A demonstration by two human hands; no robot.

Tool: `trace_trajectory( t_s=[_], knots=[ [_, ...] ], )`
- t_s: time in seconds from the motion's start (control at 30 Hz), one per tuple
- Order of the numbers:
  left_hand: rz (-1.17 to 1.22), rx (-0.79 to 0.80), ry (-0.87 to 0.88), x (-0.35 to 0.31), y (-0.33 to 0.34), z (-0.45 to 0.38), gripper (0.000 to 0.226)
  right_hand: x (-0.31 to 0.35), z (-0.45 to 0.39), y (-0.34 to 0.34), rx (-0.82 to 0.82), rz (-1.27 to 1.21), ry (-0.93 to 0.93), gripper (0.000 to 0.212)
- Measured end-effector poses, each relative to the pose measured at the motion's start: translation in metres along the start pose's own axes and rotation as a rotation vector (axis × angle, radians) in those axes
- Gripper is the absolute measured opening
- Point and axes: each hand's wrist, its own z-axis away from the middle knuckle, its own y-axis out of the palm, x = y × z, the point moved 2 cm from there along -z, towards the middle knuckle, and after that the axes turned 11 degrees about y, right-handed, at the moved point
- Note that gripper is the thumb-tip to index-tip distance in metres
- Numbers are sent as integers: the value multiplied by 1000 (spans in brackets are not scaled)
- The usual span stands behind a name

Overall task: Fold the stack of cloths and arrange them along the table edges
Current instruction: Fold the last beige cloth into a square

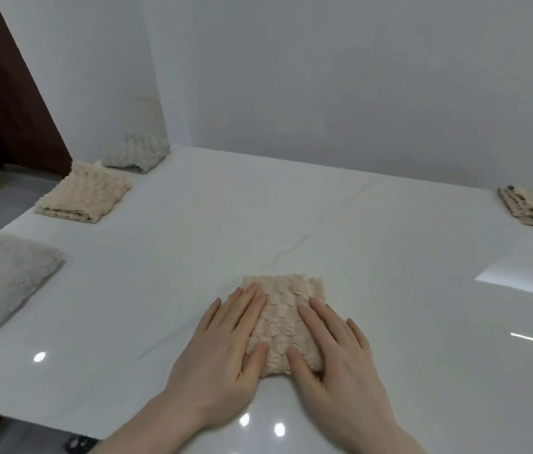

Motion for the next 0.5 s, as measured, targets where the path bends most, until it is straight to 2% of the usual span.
trace_trajectory(
  t_s=[0.07, 0.17, 0.27, 0.3, 0.4, 0.47, 0.5],
  knots=[
    [19, 8, -47, 0, -3, -3, 69, 0, -1, -6, 9, -111, 87, 66],
    [113, 19, -190, -4, -10, -1, 72, 2, -4, -17, 62, -396, 323, 62],
    [194, 26, -361, -14, -26, 6, 74, 21, -9, -34, 113, -457, 527, 66],
    [286, 20, -444, -19, -33, 5, 73, 27, -11, -40, 156, -471, 597, 70],
    [786, 17, -788, -34, -62, 2, 77, 45, -6, -55, 337, -561, 847, 75],
    [929, 126, -961, -36, -79, 4, 76, 54, 4, -66, 422, -587, 931, 60],
    [934, 176, -992, -36, -88, 6, 71, 60, 10, -74, 432, -606, 939, 47]
  ],
)
